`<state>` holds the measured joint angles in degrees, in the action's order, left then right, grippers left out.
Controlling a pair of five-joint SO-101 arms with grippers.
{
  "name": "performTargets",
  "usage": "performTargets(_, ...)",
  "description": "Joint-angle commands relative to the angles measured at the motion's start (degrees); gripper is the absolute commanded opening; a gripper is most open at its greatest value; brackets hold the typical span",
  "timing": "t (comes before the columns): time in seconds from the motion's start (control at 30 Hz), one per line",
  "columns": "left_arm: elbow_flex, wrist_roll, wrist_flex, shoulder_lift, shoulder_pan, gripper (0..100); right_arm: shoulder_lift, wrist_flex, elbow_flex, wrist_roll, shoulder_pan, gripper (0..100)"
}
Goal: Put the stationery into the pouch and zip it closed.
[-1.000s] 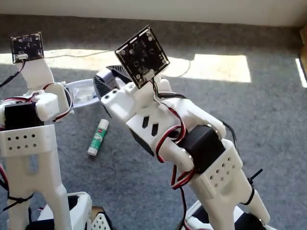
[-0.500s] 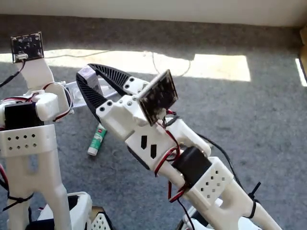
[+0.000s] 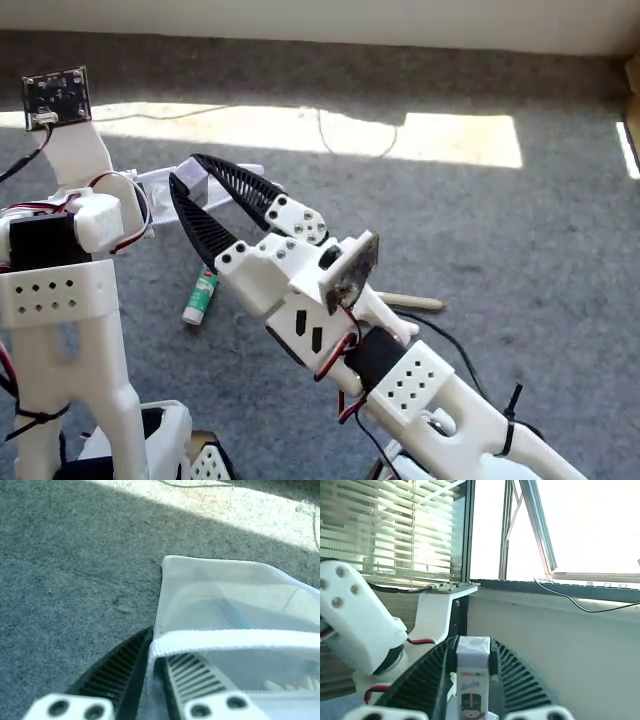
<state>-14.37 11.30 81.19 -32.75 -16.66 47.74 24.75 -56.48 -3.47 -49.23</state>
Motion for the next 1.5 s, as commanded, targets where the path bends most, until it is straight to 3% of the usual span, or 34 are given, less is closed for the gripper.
performTargets(0.0,3.1,0.5,0.1,0.1,-0.7,1,-5.5,6.5,0.1,0.4,-0.1,0.5)
performTargets(0.37,2.9,0.5,-0.1,0.4,-0.7,1,-23.3,24.0,-0.3,0.5,1.4,0.5)
performTargets(0.67,2.9,0.5,-0.2,0.5,-0.7,1,-24.8,26.1,-0.5,0.6,1.5,0.8)
performTargets(0.8,2.9,0.5,-0.2,0.5,-0.7,1,-24.5,19.8,-0.4,1.6,1.8,9.1)
performTargets(0.9,2.9,0.5,-0.2,0.5,-0.7,1,-24.2,16.8,0.0,7.4,2.1,17.2)
performTargets(1.23,2.8,0.5,-0.1,0.5,-0.7,1,-21.1,13.8,-0.3,8.2,2.2,17.6)
performTargets(1.47,2.8,0.5,0.0,0.5,-0.7,1,-6.7,-3.0,-0.2,8.3,2.3,17.6)
